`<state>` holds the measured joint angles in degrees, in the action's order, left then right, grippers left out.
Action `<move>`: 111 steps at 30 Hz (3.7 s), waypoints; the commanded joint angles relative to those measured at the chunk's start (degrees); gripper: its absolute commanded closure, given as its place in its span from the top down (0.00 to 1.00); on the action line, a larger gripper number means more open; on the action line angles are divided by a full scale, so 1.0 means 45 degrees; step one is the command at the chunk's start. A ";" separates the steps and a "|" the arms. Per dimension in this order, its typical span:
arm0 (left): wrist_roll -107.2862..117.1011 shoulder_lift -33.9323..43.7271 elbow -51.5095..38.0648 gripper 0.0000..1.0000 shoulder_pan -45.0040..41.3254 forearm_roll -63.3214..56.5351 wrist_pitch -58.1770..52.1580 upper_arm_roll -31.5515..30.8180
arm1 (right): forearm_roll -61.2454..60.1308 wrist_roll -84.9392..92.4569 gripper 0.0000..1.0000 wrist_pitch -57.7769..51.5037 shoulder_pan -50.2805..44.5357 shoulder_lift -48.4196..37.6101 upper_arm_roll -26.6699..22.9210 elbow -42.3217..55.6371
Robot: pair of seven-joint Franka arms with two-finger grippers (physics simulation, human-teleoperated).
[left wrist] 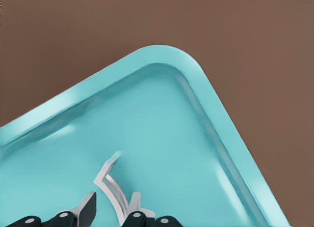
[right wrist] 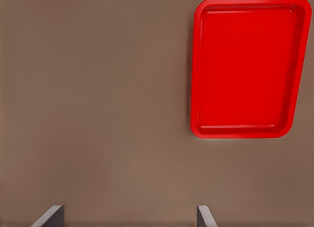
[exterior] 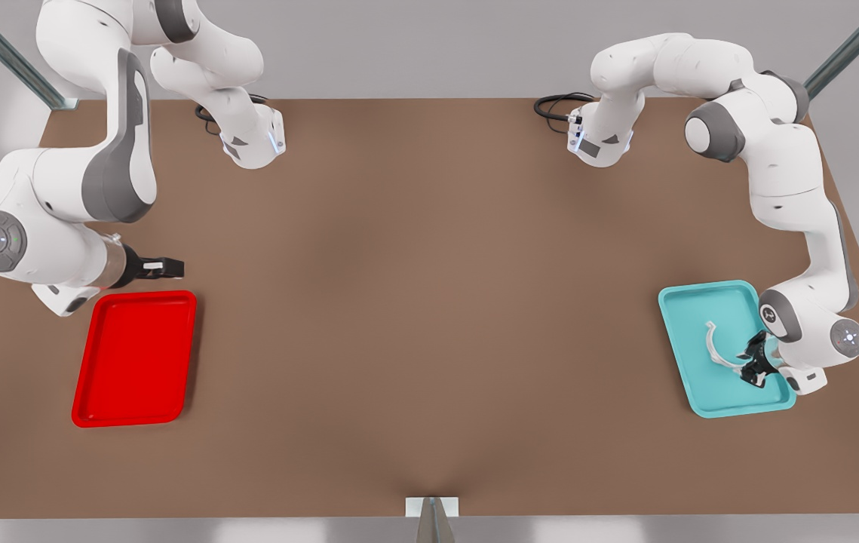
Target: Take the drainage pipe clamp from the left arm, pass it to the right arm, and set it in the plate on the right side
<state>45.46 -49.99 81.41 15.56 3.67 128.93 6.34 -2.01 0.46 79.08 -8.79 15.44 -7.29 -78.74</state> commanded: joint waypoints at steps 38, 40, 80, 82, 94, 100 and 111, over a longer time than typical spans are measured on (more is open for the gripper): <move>1.5757 0.2183 -0.2329 0.21 -0.6894 -0.0015 -0.6365 -0.2951 | -0.1291 -0.2718 1.00 0.3696 -0.3574 0.1822 0.0135 -0.0548; 1.6127 0.1851 -0.3070 0.21 -0.8026 -0.0015 -0.6229 -0.2951 | -0.1975 -0.2992 1.00 0.5355 -0.3886 0.1393 0.0135 -0.2070; 2.0776 -0.0571 -0.6822 0.21 -1.1191 0.1606 -0.6111 -0.1701 | -0.5744 -0.5336 1.00 1.0064 -0.7851 0.3169 0.0135 -0.2404; 2.0796 -0.0571 -0.6822 0.21 -1.1211 0.1606 -0.6072 -0.1720 | -0.5744 -0.5278 1.00 1.0064 -0.8008 0.3579 0.0135 -0.2384; 2.0815 -0.0552 -0.6822 0.21 -1.1211 0.1606 -0.6033 -0.1760 | -0.5725 -0.5258 0.53 1.0280 -0.8184 0.4087 0.0154 -0.2287; 2.0757 -0.0552 -0.6822 1.00 -1.1211 0.1606 -0.5994 -0.1740 | -0.5764 -0.5473 0.21 1.0279 -0.8184 0.4068 0.0154 -0.2091; 1.9862 0.0424 -0.6822 1.00 -1.0276 0.1820 -0.8160 -0.1720 | -0.5725 -0.5297 0.21 1.0279 -0.7715 0.4224 0.0018 -0.2150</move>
<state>137.39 -48.80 50.76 -31.31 11.45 98.65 -1.52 -28.06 -22.50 125.39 -43.45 34.38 -7.12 -88.51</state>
